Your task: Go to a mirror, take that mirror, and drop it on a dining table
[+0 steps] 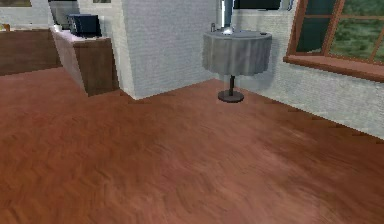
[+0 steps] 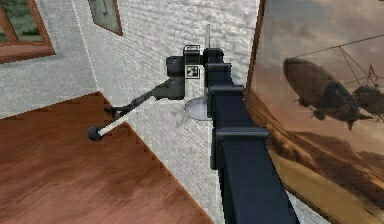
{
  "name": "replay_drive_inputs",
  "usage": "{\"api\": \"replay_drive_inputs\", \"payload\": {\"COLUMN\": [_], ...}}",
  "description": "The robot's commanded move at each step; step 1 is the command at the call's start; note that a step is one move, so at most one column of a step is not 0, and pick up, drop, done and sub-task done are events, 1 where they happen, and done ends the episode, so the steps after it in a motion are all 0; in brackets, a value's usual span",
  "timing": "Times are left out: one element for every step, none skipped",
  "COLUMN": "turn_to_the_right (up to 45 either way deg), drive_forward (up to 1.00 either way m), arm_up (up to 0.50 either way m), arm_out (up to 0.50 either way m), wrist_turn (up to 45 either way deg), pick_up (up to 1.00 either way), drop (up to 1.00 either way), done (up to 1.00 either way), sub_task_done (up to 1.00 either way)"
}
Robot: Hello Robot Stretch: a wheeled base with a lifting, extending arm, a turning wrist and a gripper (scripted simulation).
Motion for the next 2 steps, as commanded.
{"api": "replay_drive_inputs", "payload": {"turn_to_the_right": [0.0, 0.0], "drive_forward": [0.0, 0.0], "arm_up": [0.0, 0.0], "arm_out": [0.0, 0.0], "wrist_turn": [45.0, 45.0], "pick_up": [0.0, 0.0], "drop": [0.0, 0.0], "done": [0.0, 0.0], "sub_task_done": [0.0, 0.0]}}
